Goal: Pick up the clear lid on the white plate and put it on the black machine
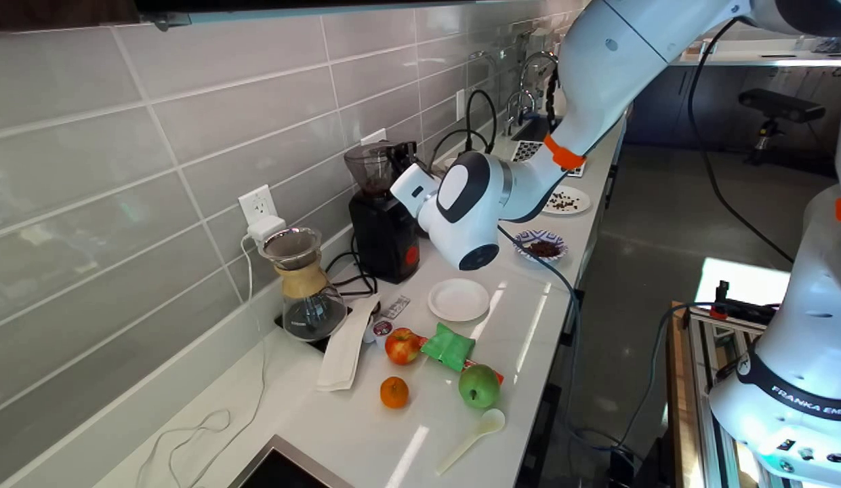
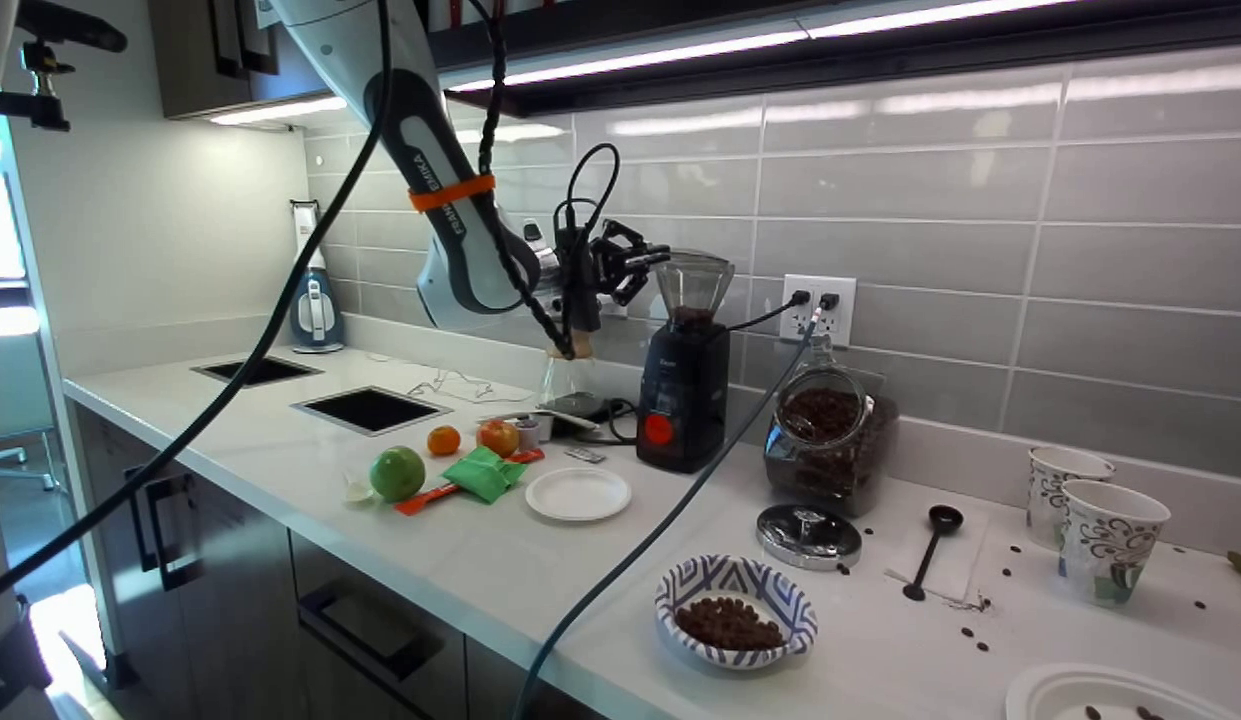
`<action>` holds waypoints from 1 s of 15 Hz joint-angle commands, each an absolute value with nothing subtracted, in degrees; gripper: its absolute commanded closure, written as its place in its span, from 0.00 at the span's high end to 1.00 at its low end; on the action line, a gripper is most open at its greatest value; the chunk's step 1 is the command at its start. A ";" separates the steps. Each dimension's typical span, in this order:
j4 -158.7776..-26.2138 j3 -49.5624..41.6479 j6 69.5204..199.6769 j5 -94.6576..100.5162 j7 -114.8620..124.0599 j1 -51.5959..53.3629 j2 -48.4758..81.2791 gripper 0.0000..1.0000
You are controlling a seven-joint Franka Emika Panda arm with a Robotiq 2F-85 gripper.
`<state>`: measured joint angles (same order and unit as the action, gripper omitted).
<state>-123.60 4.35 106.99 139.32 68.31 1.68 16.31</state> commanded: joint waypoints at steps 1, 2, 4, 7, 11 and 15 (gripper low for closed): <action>-122.44 4.36 106.48 140.44 67.69 1.34 18.03 0.03; -122.23 4.36 106.47 140.43 67.66 1.31 18.15 0.03; -121.92 4.37 106.43 140.42 67.53 1.28 18.30 0.03; -121.82 4.37 106.47 140.36 67.19 1.29 18.46 0.03; -121.67 4.43 105.98 140.38 66.54 1.40 18.65 0.49; -121.72 4.63 105.51 140.08 65.68 1.49 17.83 0.78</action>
